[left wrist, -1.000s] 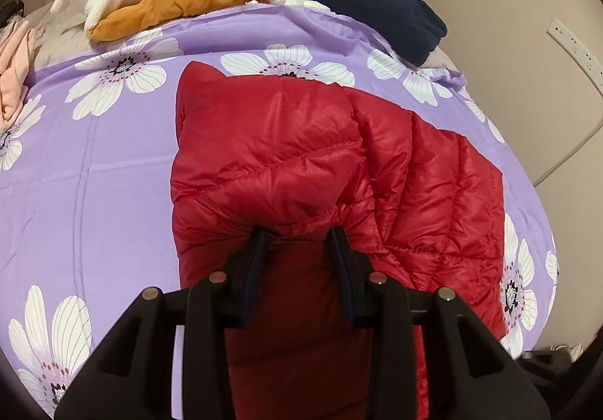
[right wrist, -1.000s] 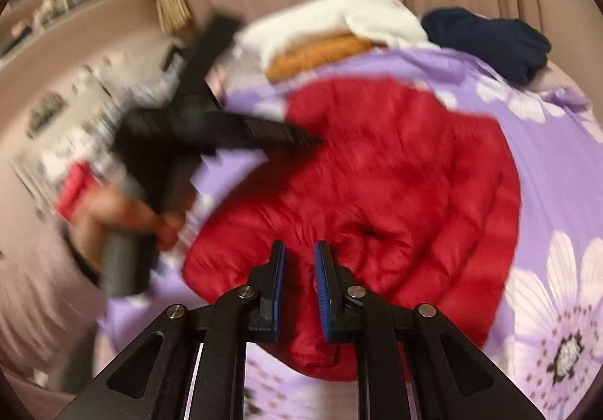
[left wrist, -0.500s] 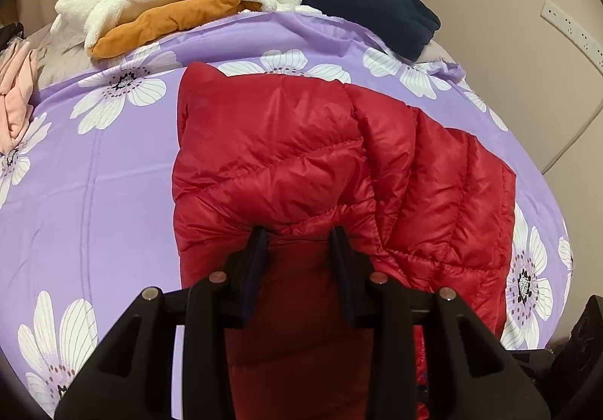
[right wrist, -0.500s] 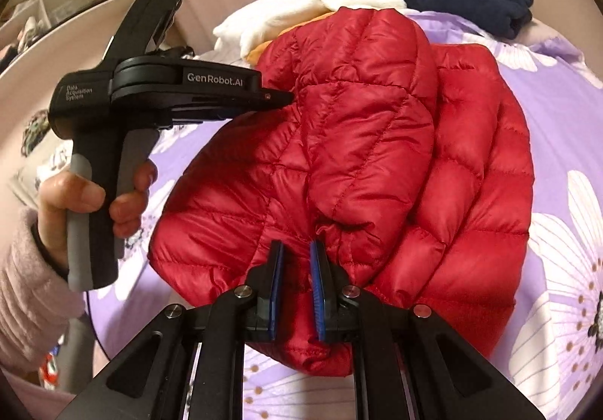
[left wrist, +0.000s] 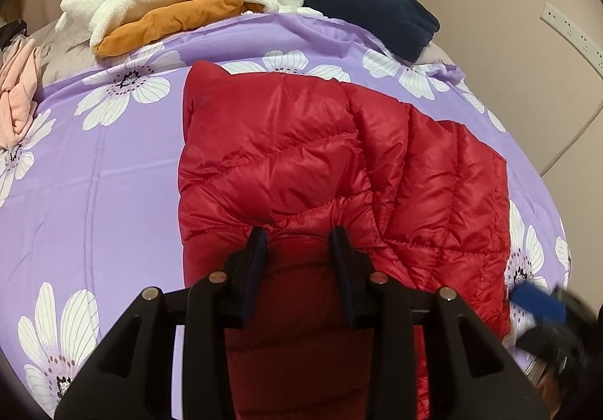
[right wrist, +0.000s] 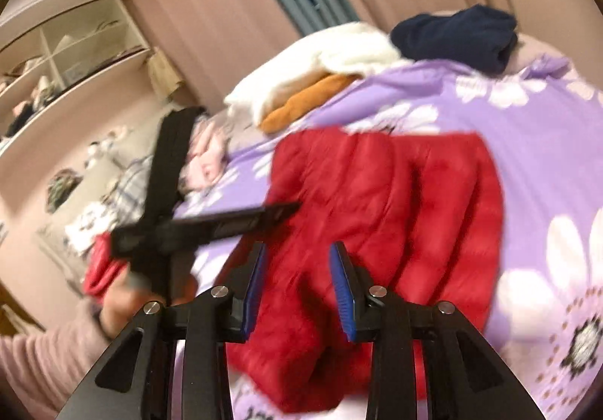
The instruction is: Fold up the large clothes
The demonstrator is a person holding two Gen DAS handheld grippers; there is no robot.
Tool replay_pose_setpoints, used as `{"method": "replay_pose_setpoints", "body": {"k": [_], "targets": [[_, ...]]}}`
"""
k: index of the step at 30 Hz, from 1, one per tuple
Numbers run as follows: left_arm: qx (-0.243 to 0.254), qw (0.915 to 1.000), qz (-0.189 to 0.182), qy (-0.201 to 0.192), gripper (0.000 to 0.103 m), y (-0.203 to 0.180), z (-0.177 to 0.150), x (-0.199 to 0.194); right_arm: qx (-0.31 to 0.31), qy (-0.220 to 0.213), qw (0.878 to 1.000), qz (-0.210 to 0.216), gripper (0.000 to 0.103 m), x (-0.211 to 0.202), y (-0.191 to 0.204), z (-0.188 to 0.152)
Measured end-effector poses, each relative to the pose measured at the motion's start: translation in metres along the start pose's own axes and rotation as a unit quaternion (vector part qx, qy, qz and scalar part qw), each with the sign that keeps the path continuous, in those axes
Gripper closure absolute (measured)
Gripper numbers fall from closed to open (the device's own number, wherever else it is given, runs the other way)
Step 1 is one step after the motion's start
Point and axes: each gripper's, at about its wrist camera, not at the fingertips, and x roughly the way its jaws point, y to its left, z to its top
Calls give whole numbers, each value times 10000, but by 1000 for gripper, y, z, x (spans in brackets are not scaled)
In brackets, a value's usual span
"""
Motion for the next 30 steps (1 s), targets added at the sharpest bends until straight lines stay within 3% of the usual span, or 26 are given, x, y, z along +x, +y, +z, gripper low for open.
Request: {"method": "replay_pose_setpoints", "body": {"k": [2, 8, 19, 30], "targets": [[12, 10000, 6, -4, 68, 0, -1, -1, 93, -20, 9999, -49, 69, 9, -5, 8], [35, 10000, -33, 12, 68, 0, -5, -4, 666, 533, 9962, -186, 73, 44, -36, -1], [152, 9999, 65, -16, 67, -13, -29, -27, 736, 548, 9956, -172, 73, 44, -41, -6], [178, 9998, -49, 123, 58, -15, -67, -52, 723, 555, 9949, -428, 73, 39, -37, -6]]}}
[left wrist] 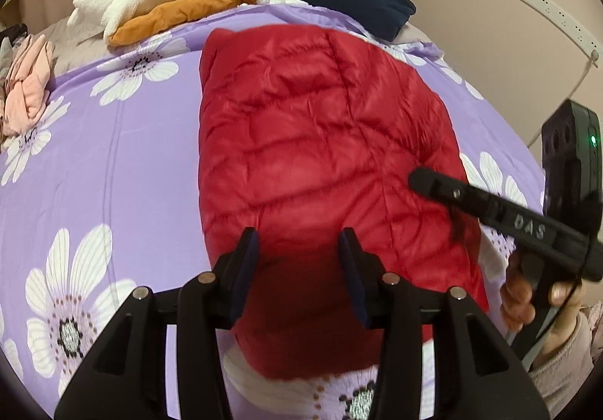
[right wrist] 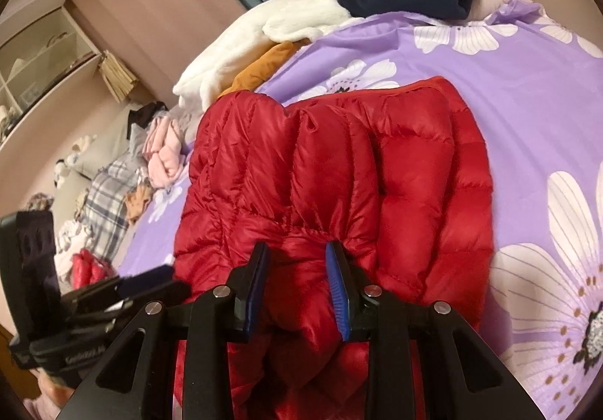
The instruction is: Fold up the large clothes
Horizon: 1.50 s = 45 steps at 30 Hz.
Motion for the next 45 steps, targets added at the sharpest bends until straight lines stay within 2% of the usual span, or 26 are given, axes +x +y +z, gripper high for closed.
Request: {"method": "replay_pose_setpoints", "body": {"k": [11, 22, 33, 39, 41, 43, 44, 45], "targets": [[-93, 9999, 1, 56, 56, -1, -20, 0, -234, 82, 9986, -457, 73, -4, 5, -2], [-88, 9999, -29, 83, 51, -2, -29, -4, -251, 105, 9981, -551, 73, -4, 6, -2], [-307, 9993, -120, 158, 42, 9, -35, -4, -248, 110, 9980, -573, 73, -4, 7, -3], [-565, 9978, -288, 187, 42, 20, -40, -10, -188, 83, 9981, -574, 73, -8, 6, -5], [-754, 9959, -494, 103, 42, 28, -42, -18, -138, 36, 9984, -547, 70, -11, 5, -6], [-940, 9936, -627, -8, 41, 37, -42, -24, -106, -10, 9984, -556, 64, -15, 5, -7], [-1118, 9912, -695, -96, 38, 47, -43, -28, -88, -30, 9982, -598, 58, -16, 4, -7], [-1276, 9889, -742, -151, 37, 54, -43, -30, -59, -38, 9981, -605, 56, -18, 3, -7]]}}
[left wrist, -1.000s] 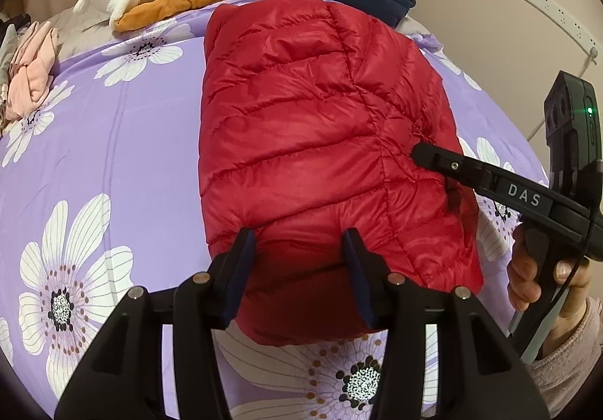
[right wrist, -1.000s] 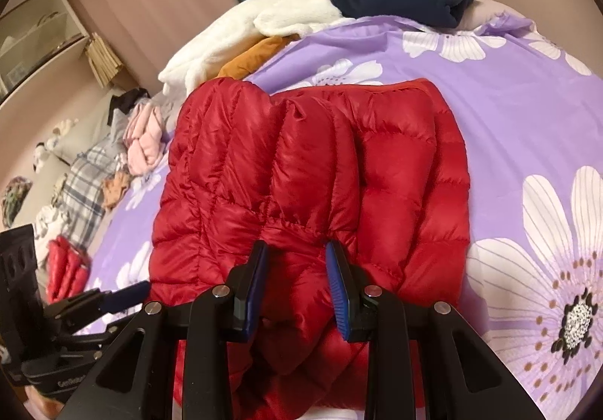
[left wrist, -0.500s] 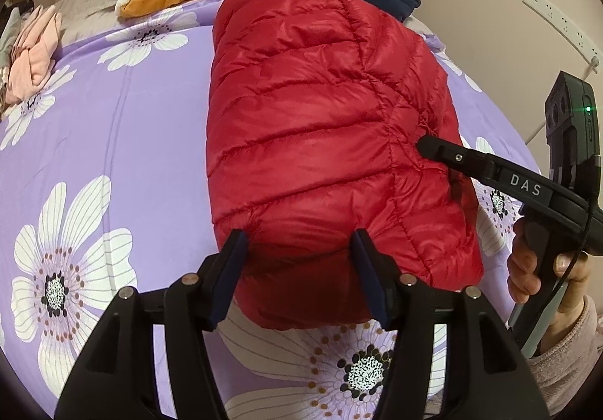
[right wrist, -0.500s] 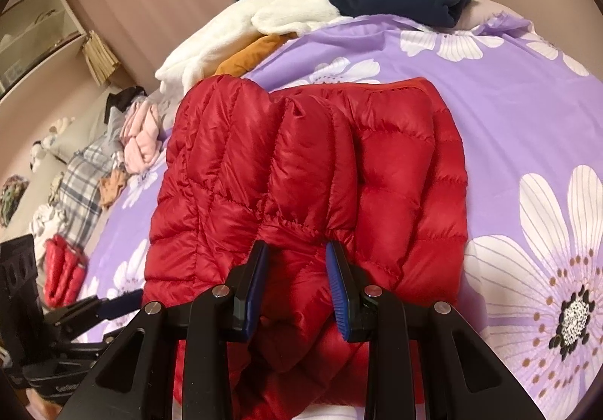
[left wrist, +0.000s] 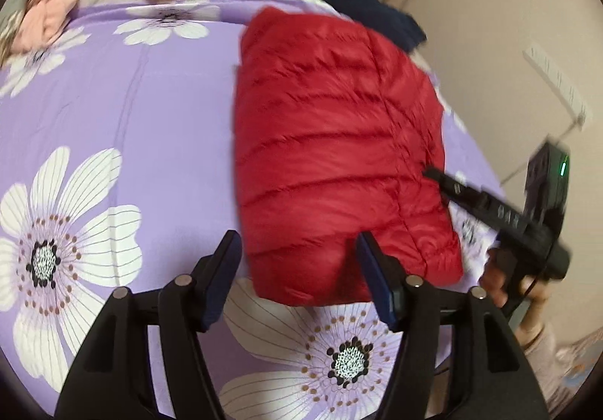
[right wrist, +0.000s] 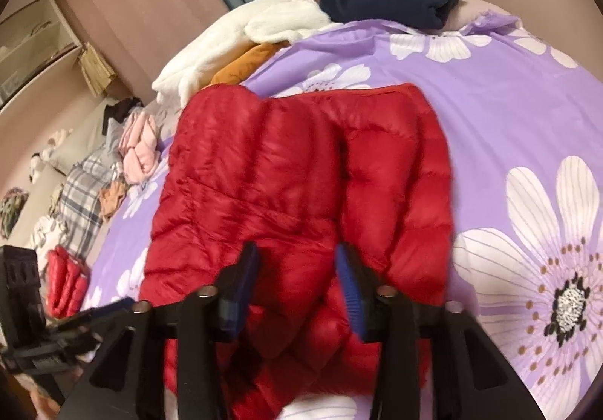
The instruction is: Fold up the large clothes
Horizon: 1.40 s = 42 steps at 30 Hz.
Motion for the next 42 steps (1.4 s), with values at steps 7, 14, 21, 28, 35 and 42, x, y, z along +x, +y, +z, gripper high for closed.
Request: {"method": "replay_pose_setpoints", "body": {"k": [7, 14, 21, 28, 35, 42], "targets": [[-649, 9978, -114, -109, 37, 33, 16, 0, 85, -77, 9999, -3, 55, -7, 1, -1], [-944, 9938, -580, 15, 37, 45, 37, 22, 167, -362, 9989, -264, 26, -21, -1, 4], [-1105, 9917, -628, 167, 32, 48, 48, 43, 837, -294, 9957, -282, 14, -17, -33, 9], [-1147, 9907, -686, 240, 28, 52, 50, 52, 1635, 112, 9860, 320, 9, 9, -60, 5], [-1274, 9882, -785, 314, 18, 57, 53, 62, 2043, 250, 9771, 538, 7, 24, -72, 1], [-1321, 9863, -923, 360, 13, 56, 57, 75, 2263, 386, 9702, 777, 6, 32, -77, 0]]}}
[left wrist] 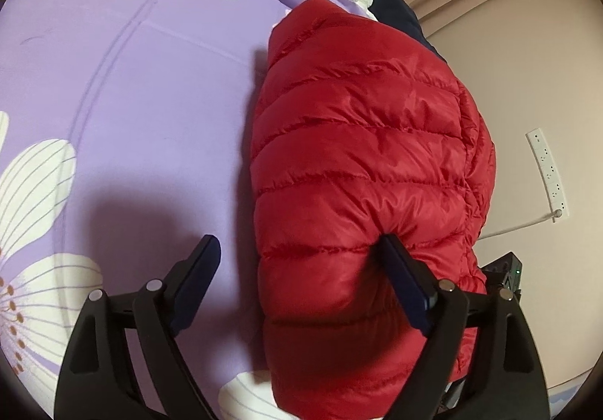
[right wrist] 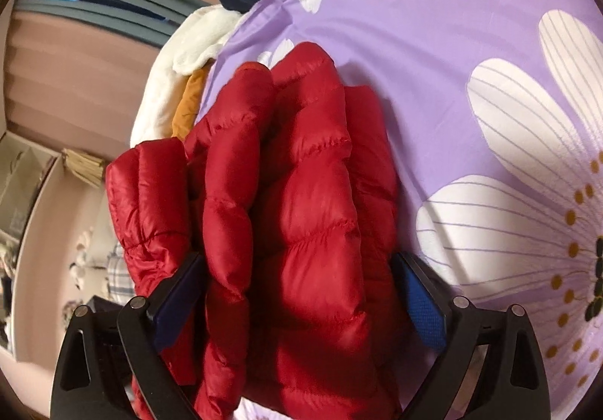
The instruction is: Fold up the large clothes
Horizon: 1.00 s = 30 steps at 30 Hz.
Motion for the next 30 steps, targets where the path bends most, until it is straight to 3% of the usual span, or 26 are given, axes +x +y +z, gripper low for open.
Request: {"method": "replay_pose_setpoints", "body": {"k": [12, 19, 25, 30], "targets": [[-28, 9994, -277, 189, 3, -14, 5, 33, -181, 238, 9995, 36, 6, 17, 6, -1], [242, 9995, -89, 176, 2, -34, 6, 41, -248, 198, 9995, 1, 7, 21, 12, -3], [572, 9981, 212, -22, 7, -49, 3, 37, -437, 132, 9990, 24, 24, 14, 19, -11], [981, 9937, 506, -206, 15, -61, -3, 31, -695, 61, 9975, 86, 49, 4, 29, -17]]}}
